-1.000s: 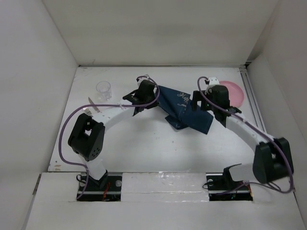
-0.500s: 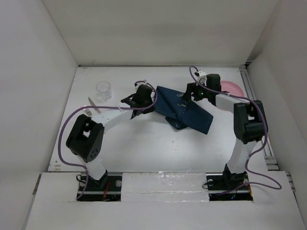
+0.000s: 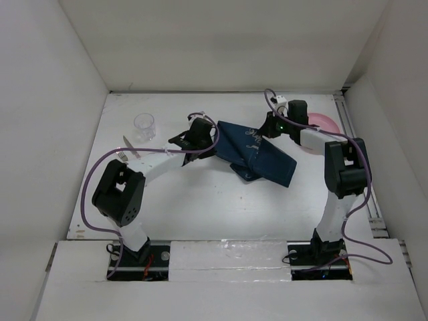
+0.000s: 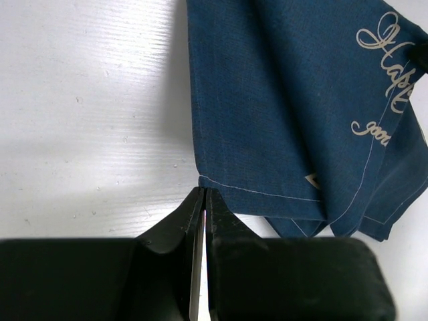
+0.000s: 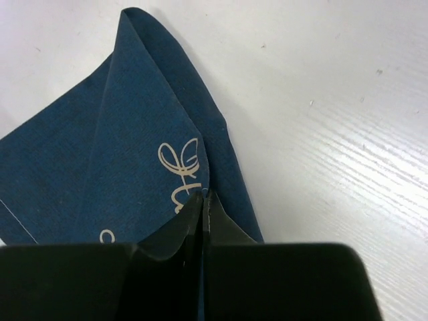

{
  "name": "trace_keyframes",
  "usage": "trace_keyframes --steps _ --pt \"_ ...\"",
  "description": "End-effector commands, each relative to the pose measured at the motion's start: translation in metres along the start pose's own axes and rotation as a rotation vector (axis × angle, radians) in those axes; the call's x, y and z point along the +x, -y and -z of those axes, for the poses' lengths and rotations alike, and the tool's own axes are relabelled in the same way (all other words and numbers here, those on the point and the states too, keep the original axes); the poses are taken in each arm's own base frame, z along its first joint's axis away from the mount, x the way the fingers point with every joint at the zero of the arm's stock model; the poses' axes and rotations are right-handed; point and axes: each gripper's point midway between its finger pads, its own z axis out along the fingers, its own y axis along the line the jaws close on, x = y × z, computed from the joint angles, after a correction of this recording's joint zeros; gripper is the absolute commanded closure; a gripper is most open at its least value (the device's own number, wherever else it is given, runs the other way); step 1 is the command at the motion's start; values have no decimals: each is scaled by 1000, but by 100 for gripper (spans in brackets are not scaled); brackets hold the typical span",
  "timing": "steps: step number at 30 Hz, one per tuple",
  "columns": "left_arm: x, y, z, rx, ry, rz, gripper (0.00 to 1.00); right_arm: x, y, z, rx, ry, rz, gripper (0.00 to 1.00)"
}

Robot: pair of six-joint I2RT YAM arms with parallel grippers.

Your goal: Set the dinner table for one person

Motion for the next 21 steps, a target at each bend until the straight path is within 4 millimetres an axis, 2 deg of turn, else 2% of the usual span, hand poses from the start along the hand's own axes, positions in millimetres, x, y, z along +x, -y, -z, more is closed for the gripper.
trace_keyframes --steps 1,4,5,6,7,8,9,10,11,12,13,14,15,16,17,18,19,20,21 --pt "-17 8 6 22 45 -5 100 -35 -1 3 -5 88 56 100" --pt "-25 12 10 19 54 -4 100 -59 -13 22 1 142 68 100" --pt "-37 20 15 27 81 0 100 -65 -14 29 25 159 66 100" --pt "-43 24 19 32 87 1 100 -77 -17 38 42 189 82 100" --pt "-54 27 22 18 115 4 100 -89 -35 55 47 209 85 100" --pt "-58 26 28 -2 111 -8 100 -98 -39 67 68 225 91 100" --pt "-82 41 44 21 166 2 100 -104 -47 75 93 236 99 100" --pt "-94 45 55 18 195 -2 100 -121 -69 97 100 259 136 100" --pt "-109 46 66 0 236 5 100 -127 -73 108 131 264 159 100" --pt "-128 54 89 7 277 15 100 -134 -68 123 204 277 152 100" --pt "-137 54 98 -9 299 10 100 -136 -70 136 236 284 149 100" --pt "-152 52 114 -36 351 22 100 -144 -81 165 267 318 156 100" --pt "-154 46 123 -76 346 18 100 -146 -77 183 313 342 130 100" --pt "-175 54 153 -55 412 39 100 -149 -71 203 384 370 122 100" --pt "-183 52 168 -70 442 48 100 -156 -76 242 434 438 110 100" --pt "-189 44 181 -106 469 54 100 -155 -76 260 469 468 99 100" --pt "-199 46 206 -84 516 56 100 -160 -77 282 524 514 97 100" --pt "-205 46 218 -79 542 52 100 -155 -81 297 549 521 92 100" --pt "-208 42 230 -91 561 49 100 -157 -91 324 576 572 109 100"
